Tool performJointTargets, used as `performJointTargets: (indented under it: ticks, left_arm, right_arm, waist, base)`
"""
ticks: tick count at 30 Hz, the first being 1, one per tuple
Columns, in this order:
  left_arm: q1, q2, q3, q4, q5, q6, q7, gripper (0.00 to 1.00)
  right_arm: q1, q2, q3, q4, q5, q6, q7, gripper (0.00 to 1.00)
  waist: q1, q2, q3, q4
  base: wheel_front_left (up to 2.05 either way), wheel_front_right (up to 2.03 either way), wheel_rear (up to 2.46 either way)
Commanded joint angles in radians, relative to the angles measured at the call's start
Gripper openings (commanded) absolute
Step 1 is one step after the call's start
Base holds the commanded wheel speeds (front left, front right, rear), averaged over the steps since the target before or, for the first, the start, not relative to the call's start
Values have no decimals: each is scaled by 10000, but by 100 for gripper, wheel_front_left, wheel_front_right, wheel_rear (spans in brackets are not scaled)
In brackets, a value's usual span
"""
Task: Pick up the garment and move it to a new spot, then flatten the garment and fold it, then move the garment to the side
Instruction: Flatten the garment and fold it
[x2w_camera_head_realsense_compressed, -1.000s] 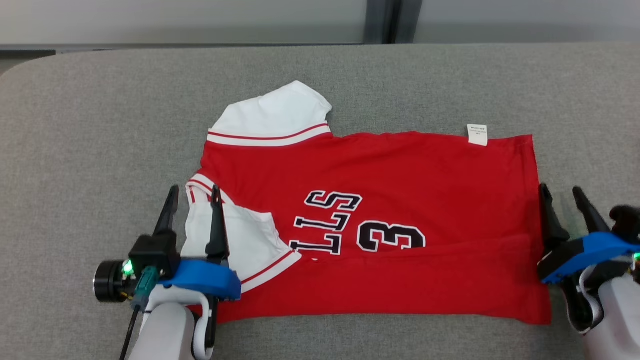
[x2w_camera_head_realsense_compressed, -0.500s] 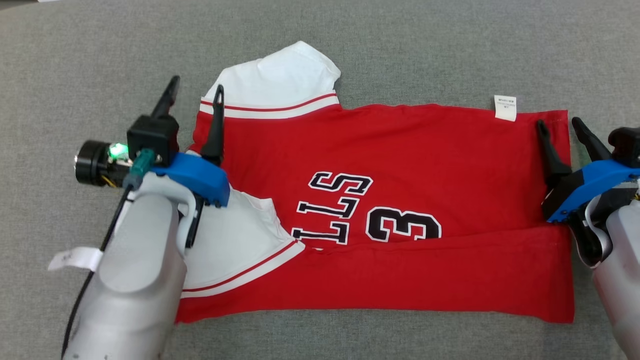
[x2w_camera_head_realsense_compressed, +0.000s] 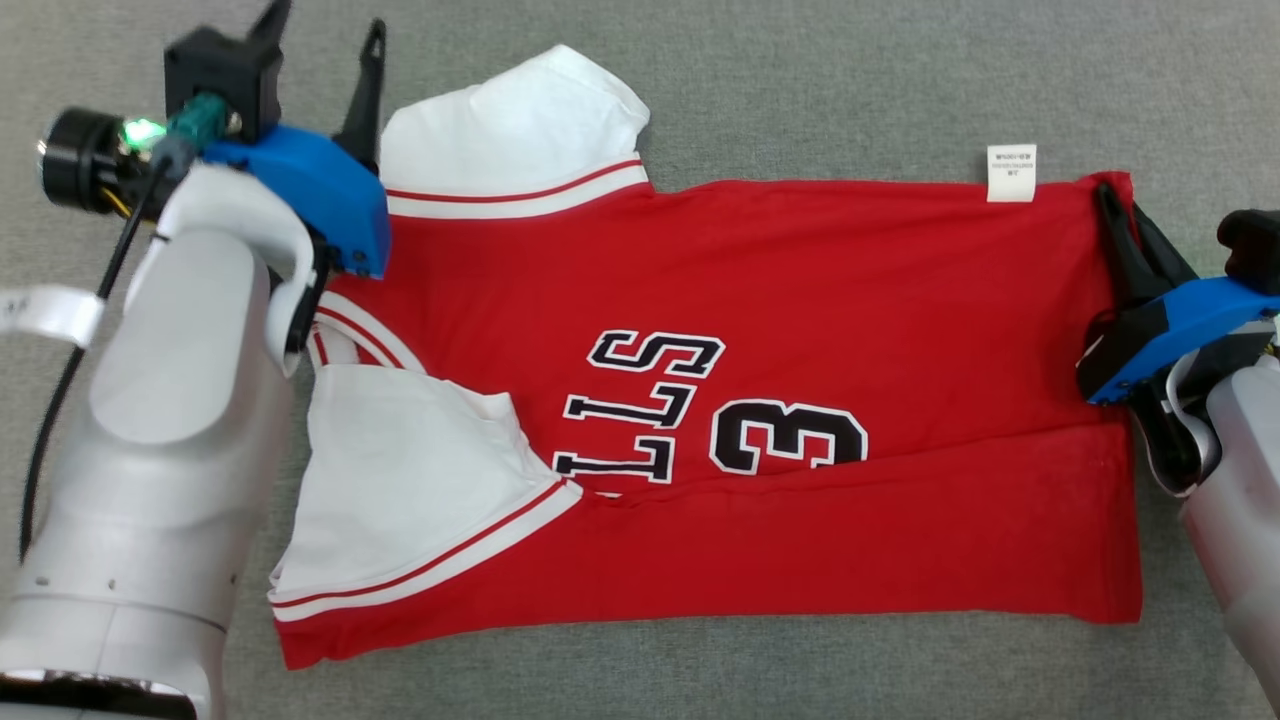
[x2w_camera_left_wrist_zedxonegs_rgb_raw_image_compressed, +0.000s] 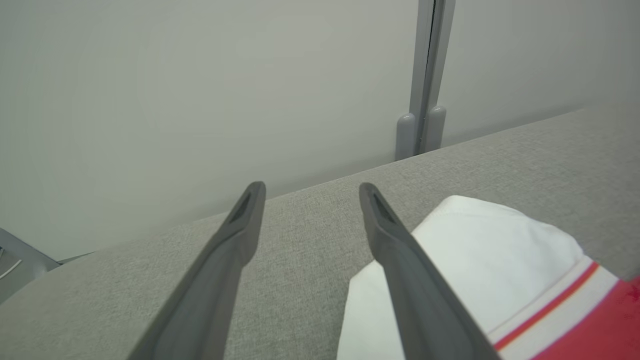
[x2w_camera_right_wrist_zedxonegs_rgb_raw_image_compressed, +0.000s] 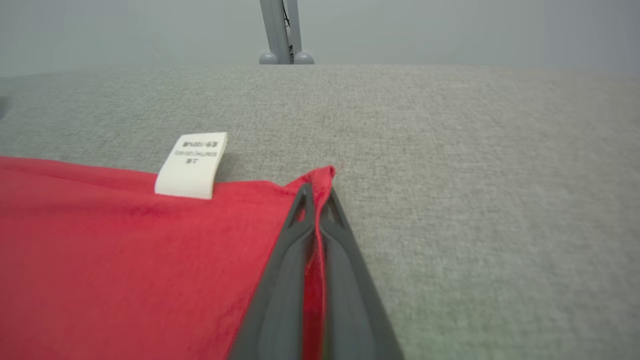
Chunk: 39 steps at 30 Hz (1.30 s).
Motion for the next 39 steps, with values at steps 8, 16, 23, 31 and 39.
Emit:
performJointTargets:
  ticks: [8,16,23,31,39]
  left_arm:
    - [-1097,997,-2330,-314,-2479,-46,2173,100]
    - [-1487,2223,-4125,-950,-4533,-49,3576,100]
    - [-1828,2897,-5118,-1196,-5433,-50,3728,100]
    - [-1962,3096,-5826,-1027,-6277,-50,4037,100]
    - [-2060,3107,-6418,-768,-6591,-50,3820,0]
  right_arm:
    - [-365,171,508,-108,288,-3,-95,0]
    - [-627,257,838,-484,436,-3,-97,0]
    - [-801,252,1070,-783,535,-3,-99,0]
    - [-801,258,1179,-878,643,-3,-100,0]
    - [-852,212,1152,-924,723,-3,-101,0]
  waist:
    - [-1,0,455,-382]
    - [-1,0,797,-706]
    - [-1,0,1024,-878]
    - [-1,0,1138,-968]
    - [-1,0,1196,-970]
  base:
    - [0,0,0]
    - [0,0,0]
    - [0,0,0]
    - [0,0,0]
    - [0,0,0]
